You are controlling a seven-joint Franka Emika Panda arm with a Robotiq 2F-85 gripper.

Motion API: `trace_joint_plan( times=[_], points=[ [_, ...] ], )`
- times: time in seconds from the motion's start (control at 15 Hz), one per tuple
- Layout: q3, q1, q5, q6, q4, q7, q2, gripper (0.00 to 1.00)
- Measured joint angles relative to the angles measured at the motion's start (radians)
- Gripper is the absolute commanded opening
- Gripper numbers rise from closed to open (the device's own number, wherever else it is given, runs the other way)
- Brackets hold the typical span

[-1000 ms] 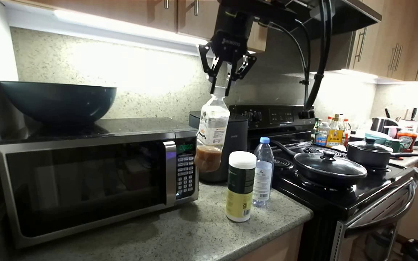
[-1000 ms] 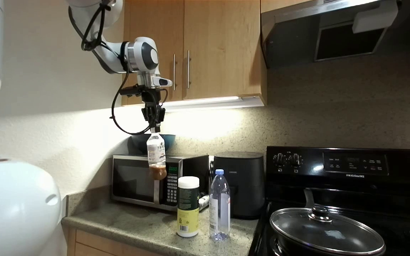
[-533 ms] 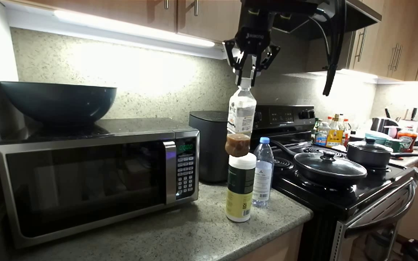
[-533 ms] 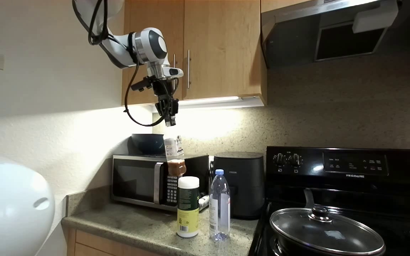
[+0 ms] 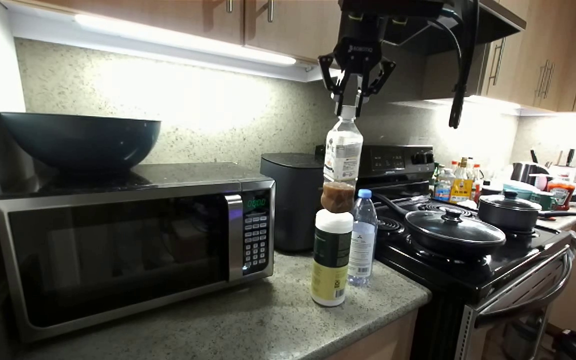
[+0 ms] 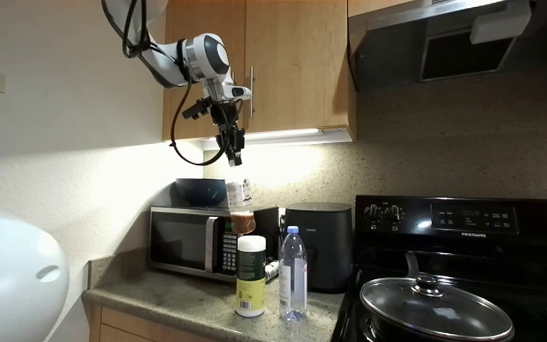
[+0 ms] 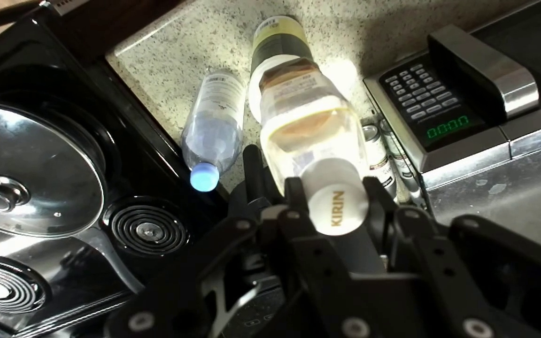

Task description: Pick up the bottle on the left and place it on top of the container in the middle

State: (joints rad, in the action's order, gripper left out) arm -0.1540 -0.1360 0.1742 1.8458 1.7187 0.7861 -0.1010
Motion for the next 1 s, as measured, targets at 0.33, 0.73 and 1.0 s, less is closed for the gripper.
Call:
trace_joint_plan(
  times=[0.33, 0.73, 1.0],
  points=[
    [0.003, 0.001, -0.003, 0.000, -0.022, -0.004, 0.035, 0.09],
    [0.008, 0.001, -0.003, -0.001, -0.091, -0.004, 0.093, 0.09],
    [0.028, 0.001, -0.003, -0.011, -0.103, -0.004, 0.103, 0.09]
  ],
)
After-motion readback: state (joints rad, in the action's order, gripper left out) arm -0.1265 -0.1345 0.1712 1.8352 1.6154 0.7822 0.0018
